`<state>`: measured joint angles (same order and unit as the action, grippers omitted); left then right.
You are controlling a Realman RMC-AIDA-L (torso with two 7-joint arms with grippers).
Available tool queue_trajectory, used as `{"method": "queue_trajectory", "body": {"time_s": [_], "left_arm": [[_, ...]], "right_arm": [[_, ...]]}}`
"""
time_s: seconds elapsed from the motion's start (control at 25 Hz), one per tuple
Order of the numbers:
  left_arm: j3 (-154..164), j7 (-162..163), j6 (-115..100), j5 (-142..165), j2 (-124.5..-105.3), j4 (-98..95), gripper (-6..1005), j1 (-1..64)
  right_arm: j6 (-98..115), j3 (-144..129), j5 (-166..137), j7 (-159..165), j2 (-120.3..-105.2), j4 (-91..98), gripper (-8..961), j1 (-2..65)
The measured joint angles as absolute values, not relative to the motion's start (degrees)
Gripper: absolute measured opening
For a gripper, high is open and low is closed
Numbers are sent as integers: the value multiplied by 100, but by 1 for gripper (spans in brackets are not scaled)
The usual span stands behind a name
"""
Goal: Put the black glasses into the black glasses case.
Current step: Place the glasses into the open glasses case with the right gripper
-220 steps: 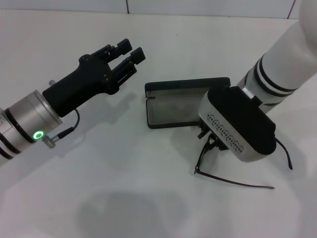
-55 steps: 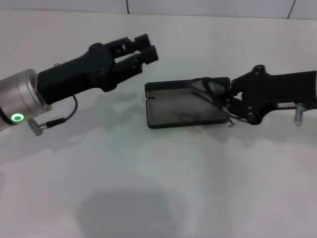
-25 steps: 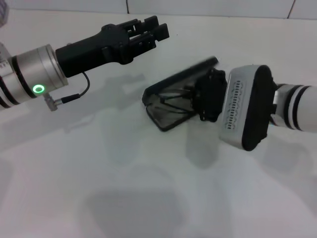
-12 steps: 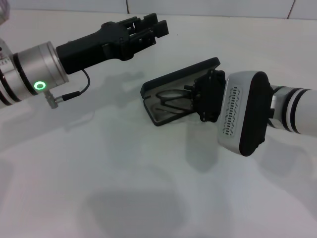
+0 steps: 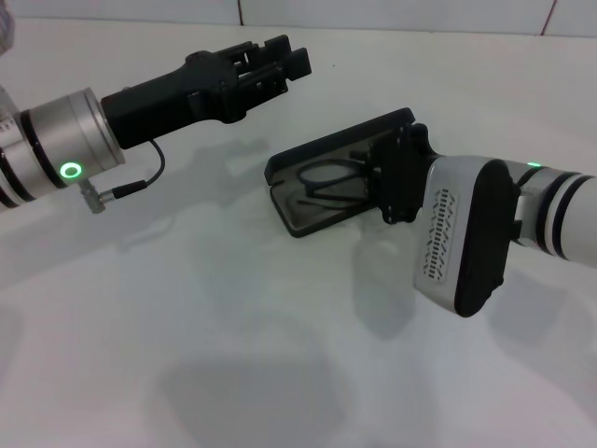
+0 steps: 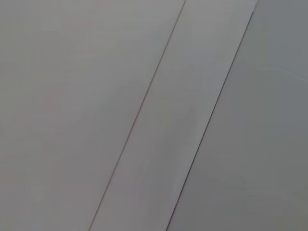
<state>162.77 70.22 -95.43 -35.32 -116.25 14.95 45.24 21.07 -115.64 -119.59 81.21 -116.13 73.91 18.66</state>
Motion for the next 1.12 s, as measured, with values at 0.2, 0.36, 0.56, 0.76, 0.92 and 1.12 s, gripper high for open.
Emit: {"method": "queue_trajectory", "body": {"time_s": [0.2, 0.36, 0.56, 0.76, 0.92, 1.12], "left_arm": [[16277, 7022, -9545, -3532, -11628, 1494, 462, 4517], [16277, 7023, -9545, -3529, -11628, 1488, 462, 4517], [16277, 7023, -9545, -3524, -11628, 1474, 461, 4522], [16277, 7019, -9545, -3524, -11642, 1480, 461, 4556], [16277, 7016, -9545, -3512, -11654, 1490, 461, 4593], [16277, 6991, -9543, -3507, -11664, 1486, 462, 4651]], "right_arm": [[1467, -11849, -12140, 8041, -11622, 7276, 120, 1834], [1322, -11899, -12187, 7939, -11621, 7170, 120, 1832], [1188, -11935, -12199, 7714, -11618, 6969, 121, 1841], [618, -12132, -12199, 7680, -11619, 6811, 121, 1849], [346, -12274, -12200, 7679, -11618, 6754, 121, 1865], [317, -12289, -12198, 7677, -11619, 6700, 122, 1872]]}}
